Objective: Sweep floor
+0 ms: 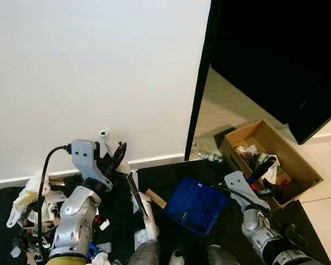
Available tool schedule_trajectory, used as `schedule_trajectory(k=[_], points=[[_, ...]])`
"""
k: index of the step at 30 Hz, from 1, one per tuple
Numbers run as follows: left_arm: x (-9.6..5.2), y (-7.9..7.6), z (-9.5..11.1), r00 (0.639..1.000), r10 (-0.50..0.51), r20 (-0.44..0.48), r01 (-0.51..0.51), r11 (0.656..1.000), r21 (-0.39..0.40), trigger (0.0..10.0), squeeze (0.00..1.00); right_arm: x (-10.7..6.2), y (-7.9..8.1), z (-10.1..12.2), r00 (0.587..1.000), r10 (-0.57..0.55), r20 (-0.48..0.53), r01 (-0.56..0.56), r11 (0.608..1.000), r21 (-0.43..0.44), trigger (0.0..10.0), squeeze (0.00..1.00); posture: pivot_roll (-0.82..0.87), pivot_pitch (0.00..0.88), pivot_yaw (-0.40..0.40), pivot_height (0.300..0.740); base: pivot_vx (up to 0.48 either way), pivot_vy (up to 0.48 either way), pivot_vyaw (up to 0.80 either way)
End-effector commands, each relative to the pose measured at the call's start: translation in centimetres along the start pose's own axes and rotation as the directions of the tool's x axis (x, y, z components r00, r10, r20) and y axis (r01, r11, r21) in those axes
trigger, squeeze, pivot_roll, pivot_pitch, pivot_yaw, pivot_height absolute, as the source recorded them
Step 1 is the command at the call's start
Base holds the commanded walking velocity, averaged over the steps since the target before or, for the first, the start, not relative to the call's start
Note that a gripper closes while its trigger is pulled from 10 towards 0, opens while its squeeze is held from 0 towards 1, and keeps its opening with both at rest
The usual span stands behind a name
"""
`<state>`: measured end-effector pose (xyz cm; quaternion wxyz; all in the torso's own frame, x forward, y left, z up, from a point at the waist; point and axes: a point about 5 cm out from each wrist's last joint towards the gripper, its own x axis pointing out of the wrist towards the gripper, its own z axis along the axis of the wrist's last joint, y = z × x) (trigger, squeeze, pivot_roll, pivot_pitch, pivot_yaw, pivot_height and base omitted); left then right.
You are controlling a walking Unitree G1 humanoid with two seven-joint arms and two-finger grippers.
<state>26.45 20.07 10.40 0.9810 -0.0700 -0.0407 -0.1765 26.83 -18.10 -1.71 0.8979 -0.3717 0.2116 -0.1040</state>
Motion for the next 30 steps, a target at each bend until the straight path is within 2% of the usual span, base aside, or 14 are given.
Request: schedule_trajectory(k=[1,30], points=[[0.14,-0.51,-0.09,1.0,-0.016,0.021,0.016,1.0,-0.009,10.0,0.01,-0.17,0.15,-0.52,1.0,0.011,-0.022,-0.011,1.0,-0.003,10.0,0.0,0.21,0.14,-0.011,0.74,0.0,0.0,0.0],[-0.07,-0.41,-0.06,1.0,-0.012,0.02,0.012,1.0,-0.008,10.0,0.01,-0.25,0.13,-0.68,1.0,0.009,-0.022,-0.009,1.0,-0.003,10.0,0.0,0.21,0.147,-0.011,0.74,0.0,0.0,0.0]])
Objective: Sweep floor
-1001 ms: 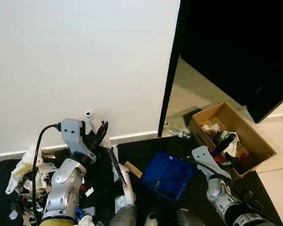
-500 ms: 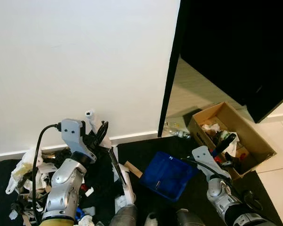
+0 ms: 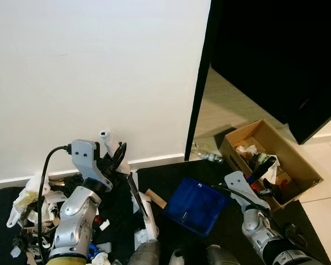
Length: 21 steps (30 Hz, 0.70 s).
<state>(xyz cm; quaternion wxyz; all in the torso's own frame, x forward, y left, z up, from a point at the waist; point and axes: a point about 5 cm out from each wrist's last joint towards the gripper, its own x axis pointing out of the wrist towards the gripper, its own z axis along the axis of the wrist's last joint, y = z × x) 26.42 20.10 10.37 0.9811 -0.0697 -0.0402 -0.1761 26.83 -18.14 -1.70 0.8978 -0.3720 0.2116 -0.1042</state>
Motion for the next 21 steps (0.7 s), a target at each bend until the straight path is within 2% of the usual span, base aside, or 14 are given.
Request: schedule_trajectory(k=[1,21], points=[[-0.02,-0.42,-0.04,1.0,-0.012,0.02,0.012,1.0,-0.008,10.0,0.01,-0.27,0.16,-0.67,1.0,0.009,-0.021,-0.009,1.0,-0.002,10.0,0.0,0.21,0.147,-0.012,0.74,0.0,0.0,0.0],[0.04,-0.48,-0.07,1.0,-0.013,0.021,0.013,1.0,-0.01,10.0,0.01,-0.23,0.13,-0.64,1.0,0.009,-0.021,-0.009,1.0,-0.002,10.0,0.0,0.21,0.147,-0.012,0.74,0.0,0.0,0.0]])
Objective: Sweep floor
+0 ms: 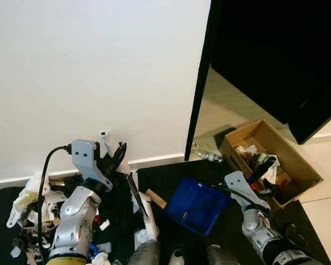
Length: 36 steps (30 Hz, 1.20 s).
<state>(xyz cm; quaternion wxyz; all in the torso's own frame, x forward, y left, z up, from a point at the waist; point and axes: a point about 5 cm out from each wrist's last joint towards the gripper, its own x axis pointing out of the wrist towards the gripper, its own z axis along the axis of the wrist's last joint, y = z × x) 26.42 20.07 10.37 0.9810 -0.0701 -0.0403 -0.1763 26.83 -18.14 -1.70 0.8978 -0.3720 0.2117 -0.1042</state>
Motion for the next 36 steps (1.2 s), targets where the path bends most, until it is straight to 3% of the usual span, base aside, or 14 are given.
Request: schedule_trajectory(k=[1,36], points=[[0.03,-0.45,-0.06,1.0,-0.012,0.021,0.013,1.0,-0.009,10.0,0.01,-0.23,0.13,-0.64,1.0,0.009,-0.021,-0.009,1.0,-0.002,10.0,0.0,0.21,0.147,-0.012,0.74,0.0,0.0,0.0],[-0.02,-0.47,-0.13,1.0,-0.015,0.021,0.015,1.0,-0.008,10.0,0.01,-0.31,0.19,-0.77,1.0,0.01,-0.023,-0.01,1.0,-0.003,10.0,0.0,0.21,0.134,-0.018,0.74,0.0,0.0,0.0]])
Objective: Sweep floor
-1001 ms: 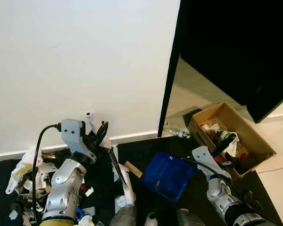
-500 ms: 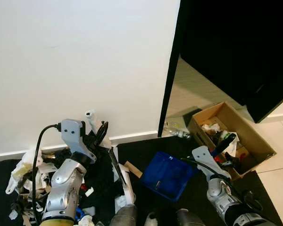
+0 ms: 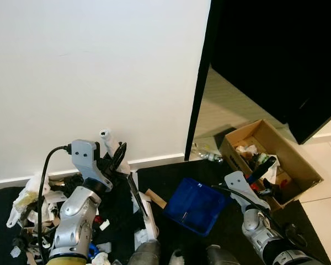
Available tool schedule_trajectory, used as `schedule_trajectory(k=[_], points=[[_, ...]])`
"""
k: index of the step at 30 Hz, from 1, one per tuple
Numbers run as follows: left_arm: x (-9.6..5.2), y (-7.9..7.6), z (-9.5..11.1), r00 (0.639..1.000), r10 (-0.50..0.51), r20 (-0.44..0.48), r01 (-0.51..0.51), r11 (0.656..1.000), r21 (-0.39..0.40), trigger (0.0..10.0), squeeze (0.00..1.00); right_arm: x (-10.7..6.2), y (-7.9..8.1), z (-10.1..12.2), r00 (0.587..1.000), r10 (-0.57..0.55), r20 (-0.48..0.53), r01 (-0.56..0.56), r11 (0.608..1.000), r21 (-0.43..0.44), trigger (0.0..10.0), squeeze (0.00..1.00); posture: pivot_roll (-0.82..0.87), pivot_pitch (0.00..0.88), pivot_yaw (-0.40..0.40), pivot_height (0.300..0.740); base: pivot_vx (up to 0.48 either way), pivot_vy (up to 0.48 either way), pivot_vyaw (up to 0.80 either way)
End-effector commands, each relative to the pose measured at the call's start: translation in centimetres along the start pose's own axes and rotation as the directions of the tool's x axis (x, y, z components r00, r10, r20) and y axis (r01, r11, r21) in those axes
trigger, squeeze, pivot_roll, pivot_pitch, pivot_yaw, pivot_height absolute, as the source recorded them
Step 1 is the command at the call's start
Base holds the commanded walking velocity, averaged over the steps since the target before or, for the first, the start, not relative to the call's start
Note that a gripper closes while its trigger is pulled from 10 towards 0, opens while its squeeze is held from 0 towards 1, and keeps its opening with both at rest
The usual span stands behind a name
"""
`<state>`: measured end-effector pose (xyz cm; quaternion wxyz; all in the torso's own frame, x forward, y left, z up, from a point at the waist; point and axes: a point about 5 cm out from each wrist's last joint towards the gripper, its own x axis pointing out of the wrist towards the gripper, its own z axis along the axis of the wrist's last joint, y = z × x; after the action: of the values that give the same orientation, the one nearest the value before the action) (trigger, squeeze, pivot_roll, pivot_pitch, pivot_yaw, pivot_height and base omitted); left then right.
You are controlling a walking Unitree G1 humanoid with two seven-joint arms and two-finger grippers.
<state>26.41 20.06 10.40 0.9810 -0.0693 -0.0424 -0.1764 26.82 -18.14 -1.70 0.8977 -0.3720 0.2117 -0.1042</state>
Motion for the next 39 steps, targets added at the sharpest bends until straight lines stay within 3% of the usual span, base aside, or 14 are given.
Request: schedule_trajectory(k=[1,39], points=[[-0.03,-0.45,-0.15,1.0,-0.014,0.017,0.014,1.0,-0.01,10.0,0.01,-0.31,0.19,-0.76,1.0,0.01,-0.023,-0.01,1.0,-0.003,10.0,0.0,0.21,0.136,-0.018,0.74,0.0,0.0,0.0],[-0.09,-0.48,-0.16,1.0,-0.005,0.018,0.006,1.0,-0.013,10.0,0.01,-0.33,0.16,-0.82,1.0,0.008,-0.022,-0.008,1.0,-0.002,10.0,0.0,0.21,0.146,-0.019,0.74,0.0,0.0,0.0]])
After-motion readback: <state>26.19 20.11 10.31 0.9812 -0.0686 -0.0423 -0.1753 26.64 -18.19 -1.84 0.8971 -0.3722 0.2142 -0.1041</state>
